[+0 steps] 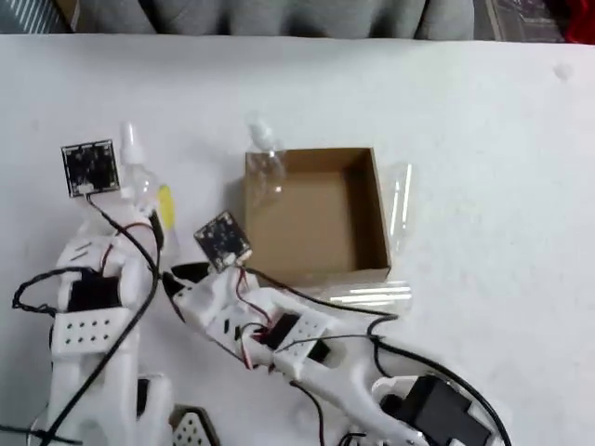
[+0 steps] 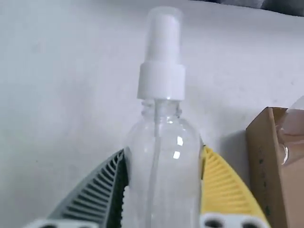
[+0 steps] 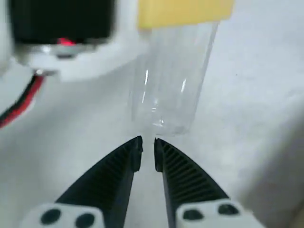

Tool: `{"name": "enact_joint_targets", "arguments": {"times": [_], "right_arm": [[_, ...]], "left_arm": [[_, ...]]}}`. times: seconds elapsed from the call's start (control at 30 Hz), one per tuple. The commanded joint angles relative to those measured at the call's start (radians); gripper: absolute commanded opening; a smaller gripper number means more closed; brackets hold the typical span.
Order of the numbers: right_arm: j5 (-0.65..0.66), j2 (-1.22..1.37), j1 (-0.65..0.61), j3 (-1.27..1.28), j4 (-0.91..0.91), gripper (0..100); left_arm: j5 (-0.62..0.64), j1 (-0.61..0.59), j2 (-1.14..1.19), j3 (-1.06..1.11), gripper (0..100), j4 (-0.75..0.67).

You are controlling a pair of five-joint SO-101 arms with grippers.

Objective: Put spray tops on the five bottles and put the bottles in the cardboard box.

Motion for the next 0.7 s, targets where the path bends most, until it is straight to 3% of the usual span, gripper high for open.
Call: {"name": "enact_joint_targets", "arguments": {"times": [0.0,0.33,0.47,0.67], "right_arm": [[0.005,-0.005,0.025,-0.057,-0.022,2.2],[0.0,-0.005,0.042,-0.058,-0.022,2.2],[0.0,-0.005,0.047,-0.058,-0.022,2.2],[0.0,-0.005,0.056,-0.057,-0.022,2.2]], "left_arm": [[0.005,0.013,-0.159,0.017,2,0.054],[-0.049,0.025,-0.455,0.164,2,0.094],[-0.127,0.074,-0.483,0.163,2,0.152],[-0.13,0.074,-0.484,0.163,2,0.16]]}}
